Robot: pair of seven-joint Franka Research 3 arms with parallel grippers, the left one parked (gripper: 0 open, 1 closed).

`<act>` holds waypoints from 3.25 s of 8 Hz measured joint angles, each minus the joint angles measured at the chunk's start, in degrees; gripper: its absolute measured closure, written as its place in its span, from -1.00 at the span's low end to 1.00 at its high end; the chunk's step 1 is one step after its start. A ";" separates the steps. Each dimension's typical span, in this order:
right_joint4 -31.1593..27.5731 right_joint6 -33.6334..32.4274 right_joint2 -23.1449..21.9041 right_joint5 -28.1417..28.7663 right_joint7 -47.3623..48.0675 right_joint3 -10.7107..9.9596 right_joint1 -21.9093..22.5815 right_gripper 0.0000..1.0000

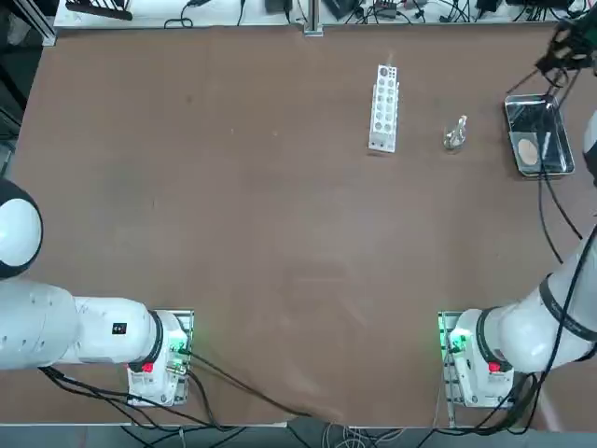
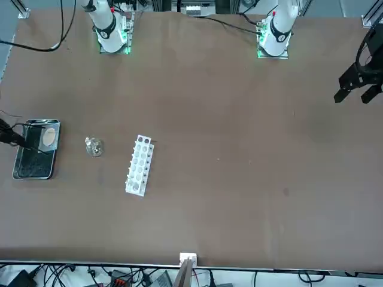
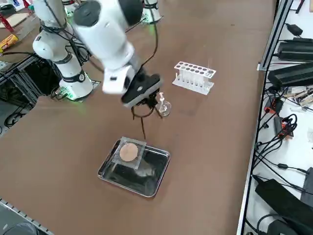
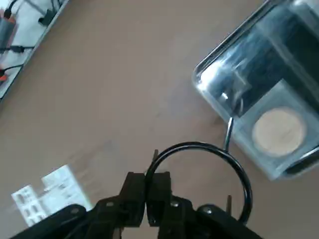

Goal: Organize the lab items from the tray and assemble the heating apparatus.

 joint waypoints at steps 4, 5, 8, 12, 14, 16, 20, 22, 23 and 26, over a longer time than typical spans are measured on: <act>-3.77 0.46 -3.08 -1.53 11.35 -0.23 10.76 0.88; -5.70 2.30 -3.52 -1.53 12.18 -0.37 12.24 0.88; -13.68 12.93 -4.32 -1.53 14.87 -0.75 18.89 0.88; -19.16 21.63 -4.31 -1.54 15.37 -0.91 23.25 0.88; -19.79 22.95 -3.91 -1.67 15.37 -0.97 23.53 0.88; -20.63 24.80 -2.50 -1.72 15.37 -0.99 24.31 0.87; -21.73 27.30 -0.33 -1.74 15.37 -1.07 25.51 0.26; -21.41 27.42 -0.43 -1.76 15.33 -1.99 25.54 -0.50; -20.68 26.52 -0.60 -2.49 15.27 -2.68 25.57 -0.85; -12.82 15.12 -1.01 -9.26 15.24 -6.54 25.57 -1.00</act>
